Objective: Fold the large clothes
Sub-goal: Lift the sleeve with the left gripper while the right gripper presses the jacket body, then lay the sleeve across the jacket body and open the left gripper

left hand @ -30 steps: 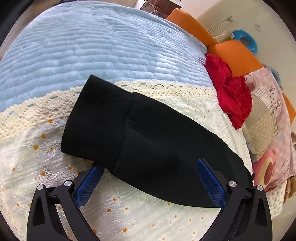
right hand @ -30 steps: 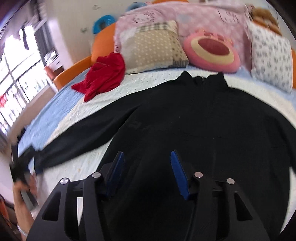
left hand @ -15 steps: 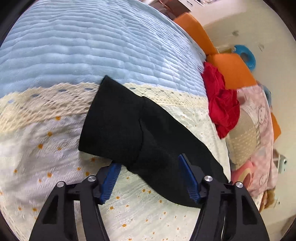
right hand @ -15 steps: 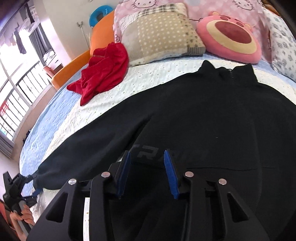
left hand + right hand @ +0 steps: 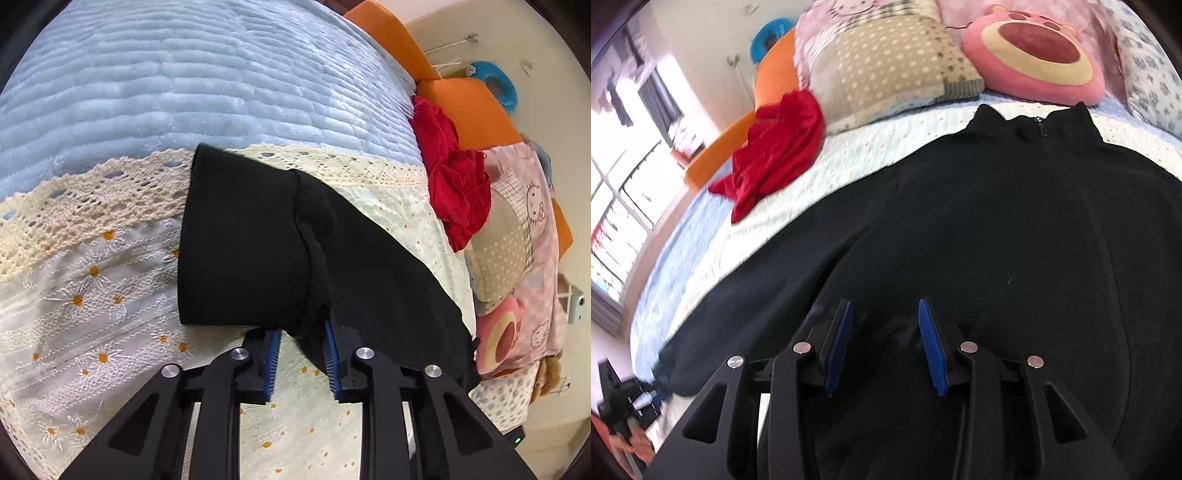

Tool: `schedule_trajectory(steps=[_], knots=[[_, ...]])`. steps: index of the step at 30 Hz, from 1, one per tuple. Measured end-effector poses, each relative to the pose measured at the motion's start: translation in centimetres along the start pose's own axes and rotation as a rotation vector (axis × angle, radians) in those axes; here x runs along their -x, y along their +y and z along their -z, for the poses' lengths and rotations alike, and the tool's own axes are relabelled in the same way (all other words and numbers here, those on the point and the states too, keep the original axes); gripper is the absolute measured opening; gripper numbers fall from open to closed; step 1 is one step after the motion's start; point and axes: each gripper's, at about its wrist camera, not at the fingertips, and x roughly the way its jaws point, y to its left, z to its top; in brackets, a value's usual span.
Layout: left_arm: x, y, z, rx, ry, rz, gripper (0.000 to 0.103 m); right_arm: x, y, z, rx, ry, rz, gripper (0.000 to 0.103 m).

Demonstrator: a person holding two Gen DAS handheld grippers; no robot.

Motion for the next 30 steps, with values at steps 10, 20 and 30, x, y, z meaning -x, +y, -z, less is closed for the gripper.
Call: schedule_trajectory(steps=[10, 20, 30], knots=[[3.1, -6.0, -0.1, -0.176, -0.11, -0.05, 0.021, -2.3, -0.1, 0.7, 0.019, 0.074, -0.017, 0.003], [6.5, -20.7, -1.1, -0.447, -0.19, -0.051, 0.021, -2.8, 2.0, 3.4, 0.175, -0.033, 0.114, 0.003], [7.7, -37.6, 2.5, -0.681, -0.229, -0.043, 0.021, -2.9, 3.8, 5.1, 0.29, -0.059, 0.226, 0.003]])
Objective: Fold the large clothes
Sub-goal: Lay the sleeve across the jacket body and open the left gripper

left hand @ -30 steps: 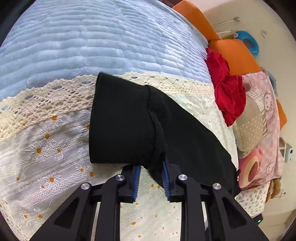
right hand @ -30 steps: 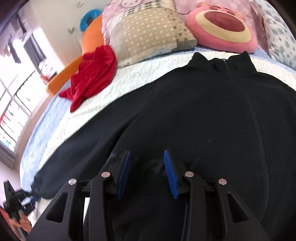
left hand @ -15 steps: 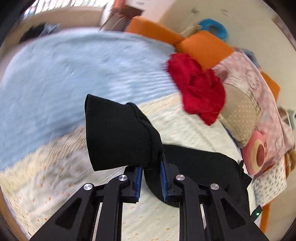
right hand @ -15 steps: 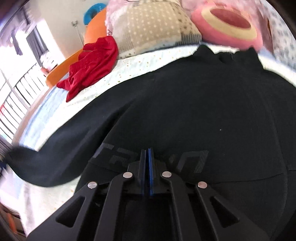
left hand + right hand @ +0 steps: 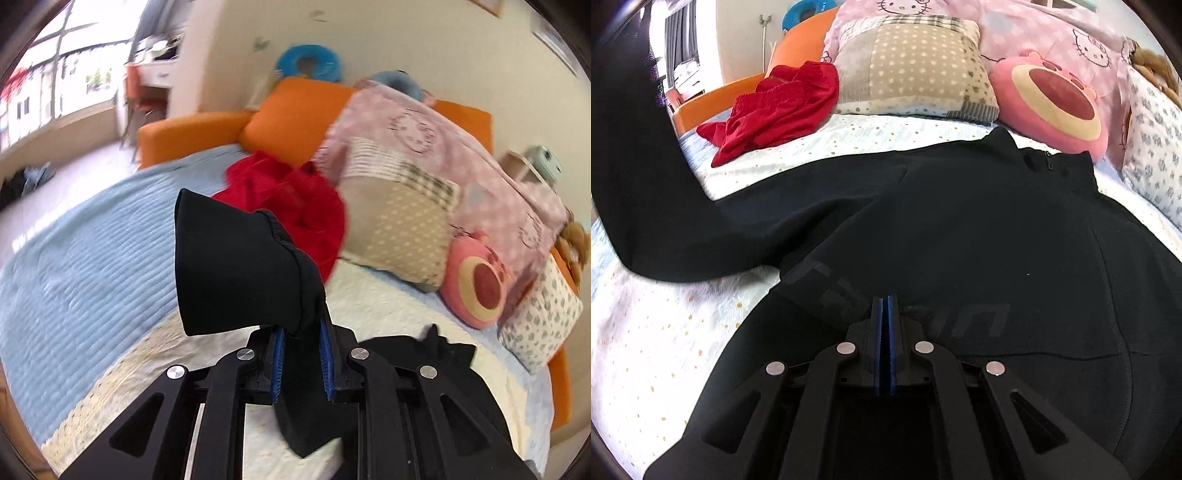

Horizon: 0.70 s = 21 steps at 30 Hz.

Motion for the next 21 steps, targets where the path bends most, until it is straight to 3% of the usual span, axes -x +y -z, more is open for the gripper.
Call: schedule_trajectory(steps=[6, 11, 17, 21], knots=[[1.2, -12.2, 0.2, -0.159, -0.018, 0.066, 0.021, -0.2, 1.2, 0.2, 0.058, -0.004, 0.066, 0.003], [1.9, -22.7, 2.3, -0.293, -0.042, 0.139, 0.021, -0.5, 1.7, 0.1, 0.079, -0.003, 0.091, 0.003], [2.1, -35.5, 8.5, -0.47, -0.055, 0.211, 0.021, -0.5, 1.4, 0.2, 0.063, -0.003, 0.075, 0.003], [0.9, -41.1, 13.3, -0.54, -0.026, 0.236, 0.021, -0.6, 1.5, 0.2, 0.066, -0.002, 0.078, 0.003]])
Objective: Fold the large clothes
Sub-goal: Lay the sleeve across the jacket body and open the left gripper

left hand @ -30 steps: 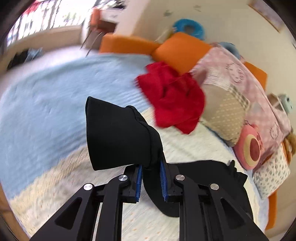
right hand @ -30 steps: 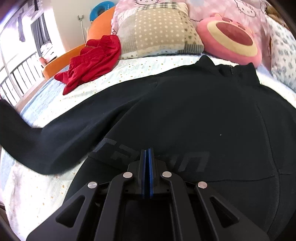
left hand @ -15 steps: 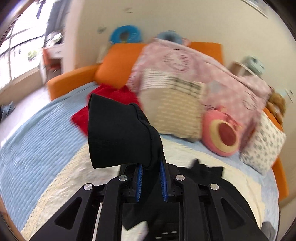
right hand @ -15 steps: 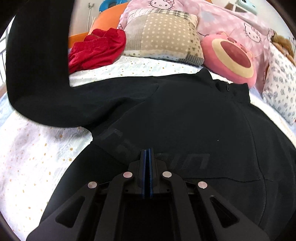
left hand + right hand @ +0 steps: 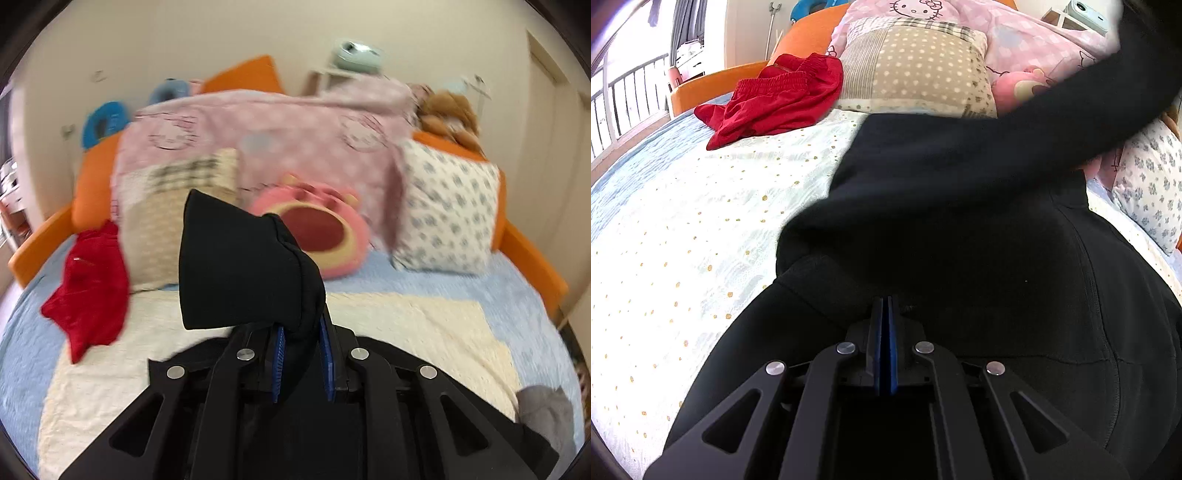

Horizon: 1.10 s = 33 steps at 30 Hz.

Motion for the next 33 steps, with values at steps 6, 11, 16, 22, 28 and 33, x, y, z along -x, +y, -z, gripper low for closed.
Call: schedule_trajectory(steps=[6, 11, 16, 22, 28, 33], knots=[[-4.9, -8.3, 5.2, -0.156, 0.061, -0.026, 0.022, 0.1, 0.0, 0.2, -0.008, -0.002, -0.009, 0.003], [-10.1, -13.0, 11.0, -0.281, 0.148, -0.077, 0.022, 0.1, 0.0, 0.2, -0.01, -0.002, -0.011, 0.003], [-14.1, -16.7, 16.8, -0.365, 0.218, -0.091, 0.022, 0.1, 0.1, 0.3, -0.006, -0.003, -0.006, 0.004], [-16.9, -18.6, 21.6, -0.355, 0.301, -0.046, 0.026, 0.1, 0.1, 0.3, -0.007, -0.002, -0.007, 0.003], [-16.2, -19.6, 22.5, -0.431, 0.251, -0.105, 0.032, 0.0, 0.3, 0.2, 0.005, -0.002, 0.008, 0.004], [-13.2, -20.1, 21.5, -0.479, 0.276, 0.008, 0.086, 0.0, 0.7, 0.1, 0.029, -0.001, 0.035, 0.003]])
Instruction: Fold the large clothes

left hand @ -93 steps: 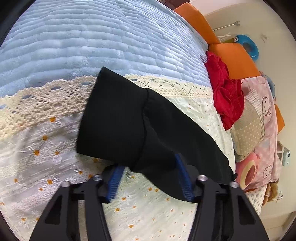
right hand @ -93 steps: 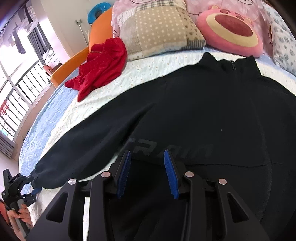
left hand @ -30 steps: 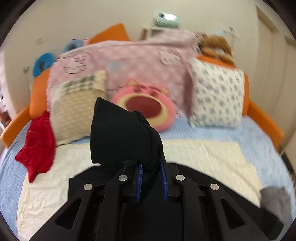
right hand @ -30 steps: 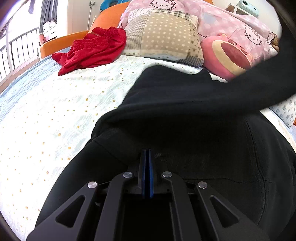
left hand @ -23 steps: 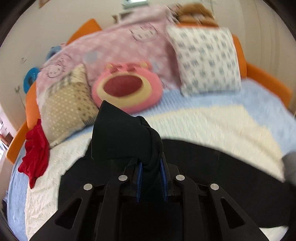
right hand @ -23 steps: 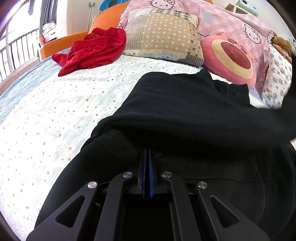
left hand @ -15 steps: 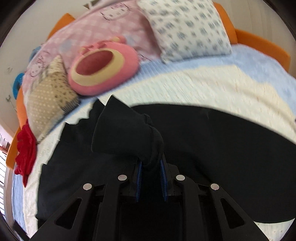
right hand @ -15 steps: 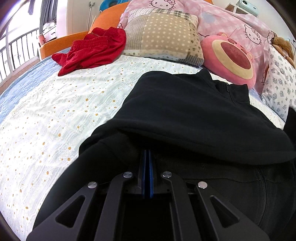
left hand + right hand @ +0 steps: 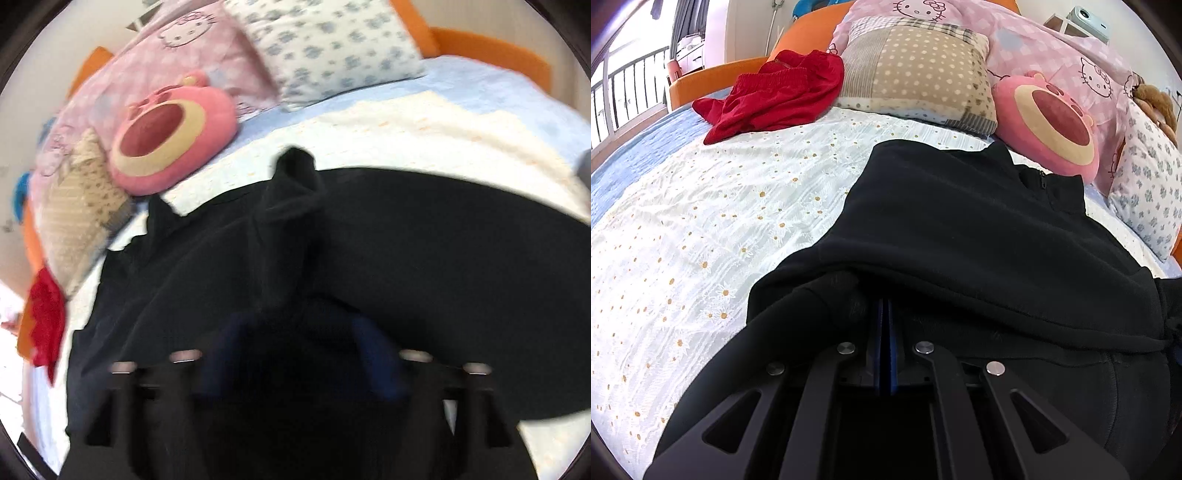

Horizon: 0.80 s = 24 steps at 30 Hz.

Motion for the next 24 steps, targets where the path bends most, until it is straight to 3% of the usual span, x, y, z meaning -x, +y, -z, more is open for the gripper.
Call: schedule_trajectory(steps=[4, 6, 11, 16, 18, 20, 21, 22, 24], knots=[[4.0, 1.7, 0.1, 0.071, 0.061, 0.246, 0.087, 0.0, 0.1, 0.0, 0.008, 0.002, 0.009, 0.003], [6.6, 3.1, 0.4, 0.085, 0.05, 0.302, 0.088, 0.0, 0.0, 0.0, 0.006, 0.003, 0.006, 0.003], [12.9, 9.5, 1.6, 0.096, -0.051, 0.231, 0.092, 0.1, -0.2, 0.0, 0.01, 0.011, 0.002, 0.004], [17.8, 19.2, 2.8, 0.227, -0.099, 0.162, 0.092, 1.5, 0.6, 0.6, 0.088, 0.022, 0.015, 0.006], [18.6, 22.8, 3.1, 0.284, -0.093, 0.139, 0.092, 3.0, 0.7, 1.7, 0.135, 0.034, -0.029, 0.006], [19.0, 26.0, 3.9, 0.345, -0.081, 0.145, 0.092, 4.4, -0.1, 2.8, 0.14, 0.034, -0.07, 0.015], [19.2, 27.6, 4.5, 0.383, -0.078, 0.153, 0.092, 5.3, -1.1, 3.4, 0.12, 0.031, -0.083, 0.032], [19.4, 29.1, 5.1, 0.419, -0.08, 0.164, 0.092, 5.8, -1.9, 3.9, 0.104, 0.023, -0.077, 0.058], [20.0, 31.9, 6.7, 0.479, -0.108, 0.186, 0.092, 7.2, -5.1, 5.0, 0.021, -0.001, -0.056, 0.082]])
